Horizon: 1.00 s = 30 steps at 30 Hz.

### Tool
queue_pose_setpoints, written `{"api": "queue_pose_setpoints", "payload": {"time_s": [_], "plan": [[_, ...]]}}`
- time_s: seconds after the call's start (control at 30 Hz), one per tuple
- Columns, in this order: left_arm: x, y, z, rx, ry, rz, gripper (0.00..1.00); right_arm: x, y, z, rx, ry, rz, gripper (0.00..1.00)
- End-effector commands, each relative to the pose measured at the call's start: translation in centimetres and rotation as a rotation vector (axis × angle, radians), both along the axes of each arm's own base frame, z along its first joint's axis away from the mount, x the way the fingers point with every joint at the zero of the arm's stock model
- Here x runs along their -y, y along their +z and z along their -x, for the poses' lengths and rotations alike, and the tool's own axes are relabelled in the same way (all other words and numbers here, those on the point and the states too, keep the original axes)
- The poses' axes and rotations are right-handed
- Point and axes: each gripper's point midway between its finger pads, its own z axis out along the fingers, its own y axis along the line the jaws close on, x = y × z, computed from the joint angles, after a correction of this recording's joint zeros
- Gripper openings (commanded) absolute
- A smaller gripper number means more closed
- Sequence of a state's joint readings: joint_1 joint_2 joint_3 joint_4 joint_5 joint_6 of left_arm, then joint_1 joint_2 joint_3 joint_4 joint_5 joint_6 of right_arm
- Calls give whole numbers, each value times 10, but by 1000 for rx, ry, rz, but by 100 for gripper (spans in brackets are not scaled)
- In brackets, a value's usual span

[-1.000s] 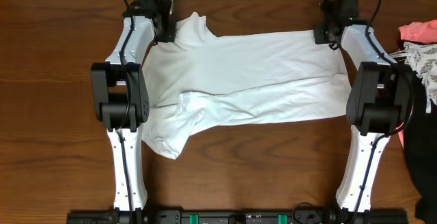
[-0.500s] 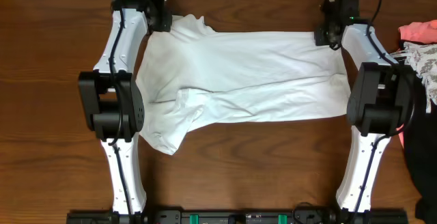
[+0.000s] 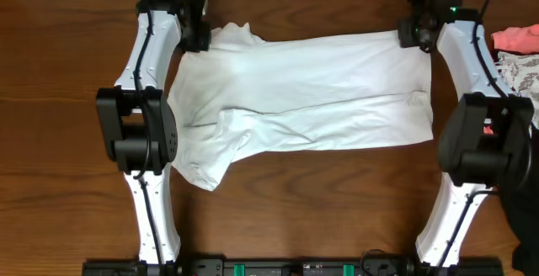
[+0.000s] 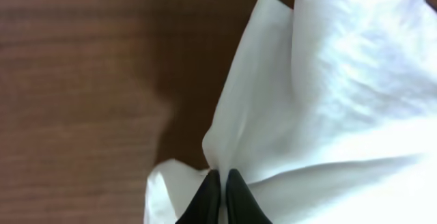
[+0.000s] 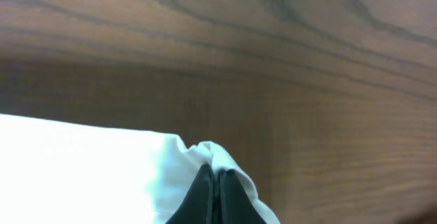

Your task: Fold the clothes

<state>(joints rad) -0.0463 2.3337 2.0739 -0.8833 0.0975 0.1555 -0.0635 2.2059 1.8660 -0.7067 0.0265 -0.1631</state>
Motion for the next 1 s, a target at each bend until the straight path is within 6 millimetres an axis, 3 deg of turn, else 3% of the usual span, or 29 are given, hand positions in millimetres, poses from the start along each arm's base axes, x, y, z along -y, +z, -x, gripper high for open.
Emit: {"api": "queue_pose_setpoints", "payload": {"time_s": [0.0,0.23,0.6,0.97], "plan": [[-7,41,4,55,42,2,6,2,4,6,-22,21,25,1],[-8,63,25,23,74,12,6,-3,8,26,-84,60,17,1],[-9,52,63,-137,117,13,6,-15,5,64,-229,88,-46,1],[-10,47,94,-269,222,27,6,-17,37,98,-280,73,-57,1]]}}
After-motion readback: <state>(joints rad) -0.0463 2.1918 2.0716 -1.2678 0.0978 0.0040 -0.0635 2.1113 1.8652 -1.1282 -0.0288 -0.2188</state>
